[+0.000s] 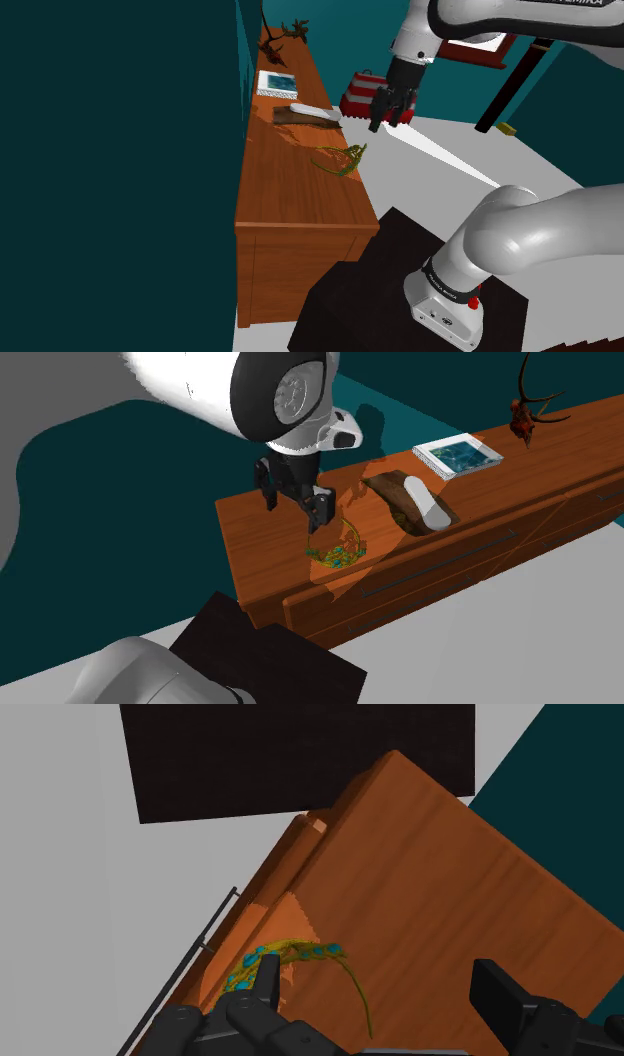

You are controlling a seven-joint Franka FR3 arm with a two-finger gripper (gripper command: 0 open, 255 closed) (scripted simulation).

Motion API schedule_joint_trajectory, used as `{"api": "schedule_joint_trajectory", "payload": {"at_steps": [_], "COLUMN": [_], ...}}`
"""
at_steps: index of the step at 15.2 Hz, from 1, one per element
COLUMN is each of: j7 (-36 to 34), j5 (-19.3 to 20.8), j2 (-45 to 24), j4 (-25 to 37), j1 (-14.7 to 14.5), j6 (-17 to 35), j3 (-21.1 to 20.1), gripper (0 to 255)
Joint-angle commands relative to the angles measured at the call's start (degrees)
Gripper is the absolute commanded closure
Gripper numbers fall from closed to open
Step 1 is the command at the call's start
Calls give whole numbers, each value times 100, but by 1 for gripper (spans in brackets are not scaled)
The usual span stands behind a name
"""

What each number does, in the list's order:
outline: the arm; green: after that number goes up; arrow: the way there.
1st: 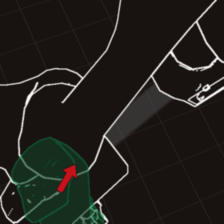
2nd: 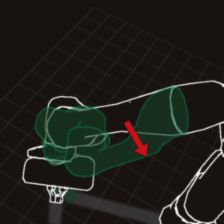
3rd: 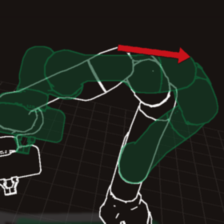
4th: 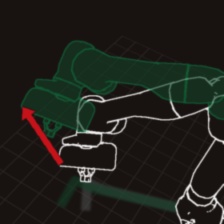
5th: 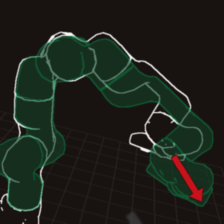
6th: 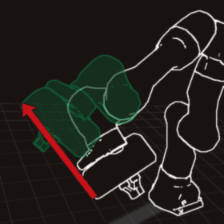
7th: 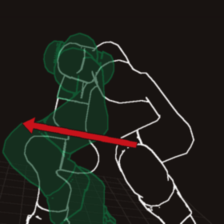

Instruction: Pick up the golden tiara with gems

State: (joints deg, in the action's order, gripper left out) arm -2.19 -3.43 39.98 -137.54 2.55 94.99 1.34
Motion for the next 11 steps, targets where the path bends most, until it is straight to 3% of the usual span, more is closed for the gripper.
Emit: {"api": "schedule_joint_trajectory", "payload": {"at_steps": [1, 11], "j7": [146, 740], "j5": [102, 402], "j2": [-193, -1715], "j4": [-139, -295], "j1": [62, 304], "j6": [388, 2304], "j3": [105, 585], "gripper": [0, 0]}}
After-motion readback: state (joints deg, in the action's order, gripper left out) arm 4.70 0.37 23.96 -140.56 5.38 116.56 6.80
